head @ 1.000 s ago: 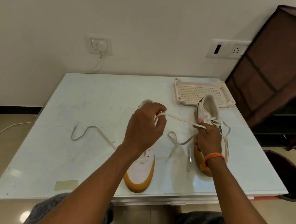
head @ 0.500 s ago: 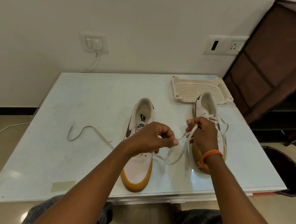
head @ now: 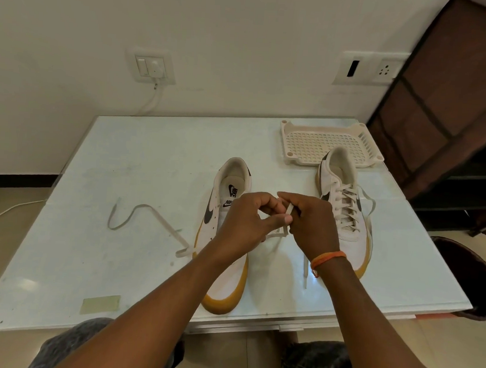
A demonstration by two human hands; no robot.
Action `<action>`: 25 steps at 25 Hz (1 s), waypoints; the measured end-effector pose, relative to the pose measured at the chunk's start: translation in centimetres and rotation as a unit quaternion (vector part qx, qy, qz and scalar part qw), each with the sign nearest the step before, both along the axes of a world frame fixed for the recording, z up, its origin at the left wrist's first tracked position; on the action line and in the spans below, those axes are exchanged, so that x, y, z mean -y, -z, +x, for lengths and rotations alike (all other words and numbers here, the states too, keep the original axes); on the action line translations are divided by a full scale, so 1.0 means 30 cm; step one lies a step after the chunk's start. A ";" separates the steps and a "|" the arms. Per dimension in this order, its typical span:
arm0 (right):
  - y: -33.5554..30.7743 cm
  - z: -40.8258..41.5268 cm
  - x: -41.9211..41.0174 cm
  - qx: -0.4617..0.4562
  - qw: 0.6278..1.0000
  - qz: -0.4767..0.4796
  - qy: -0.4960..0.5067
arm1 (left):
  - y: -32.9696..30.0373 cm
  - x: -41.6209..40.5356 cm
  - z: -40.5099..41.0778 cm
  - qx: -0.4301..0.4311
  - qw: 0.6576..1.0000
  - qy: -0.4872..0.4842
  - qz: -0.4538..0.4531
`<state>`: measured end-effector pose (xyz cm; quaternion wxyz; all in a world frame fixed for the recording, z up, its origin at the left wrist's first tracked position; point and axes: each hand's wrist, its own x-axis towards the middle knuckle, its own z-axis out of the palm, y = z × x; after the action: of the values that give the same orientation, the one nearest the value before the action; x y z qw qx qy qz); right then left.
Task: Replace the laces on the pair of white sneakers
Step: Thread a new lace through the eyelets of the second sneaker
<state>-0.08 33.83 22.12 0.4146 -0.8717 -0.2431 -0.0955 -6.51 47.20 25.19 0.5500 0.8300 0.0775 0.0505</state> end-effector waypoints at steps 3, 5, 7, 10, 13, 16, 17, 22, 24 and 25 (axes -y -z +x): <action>0.004 0.008 0.003 -0.003 1.000 -0.004 -0.006 | -0.005 0.002 0.002 -0.001 0.999 0.034 0.004; -0.009 0.016 0.009 -0.032 0.999 0.019 0.008 | -0.006 -0.015 -0.001 -0.059 0.992 0.109 0.006; -0.035 0.033 0.032 -0.115 0.989 0.085 0.040 | 0.007 -0.027 -0.013 -0.166 0.955 0.244 0.034; -0.062 0.061 0.093 -0.180 0.968 0.152 0.084 | 0.047 -0.009 -0.049 -0.295 0.857 0.395 0.149; -0.065 0.073 0.124 -0.189 0.964 0.154 0.111 | 0.059 0.022 -0.066 -0.378 0.788 0.441 0.204; -0.061 0.080 0.127 -0.177 0.964 0.155 0.124 | 0.040 0.000 -0.056 -0.372 0.803 0.418 0.205; -0.059 0.080 0.124 -0.176 0.965 0.154 0.122 | 0.023 -0.018 -0.050 -0.358 0.823 0.397 0.191; -0.048 0.079 0.123 -0.162 0.967 0.144 0.135 | -0.145 -0.167 -0.023 -0.252 0.947 0.197 -0.030; -0.042 0.089 0.140 -0.154 0.967 0.136 0.152 | -0.206 -0.270 -0.038 -0.173 0.973 0.088 -0.126; -0.036 0.094 0.146 -0.154 0.968 0.126 0.155 | -0.227 -0.322 -0.053 -0.134 0.976 0.039 -0.170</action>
<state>2.74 29.44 23.19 0.5332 -0.8440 -0.0242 -0.0536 -8.09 56.88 31.99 0.6692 0.7261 0.1256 -0.0960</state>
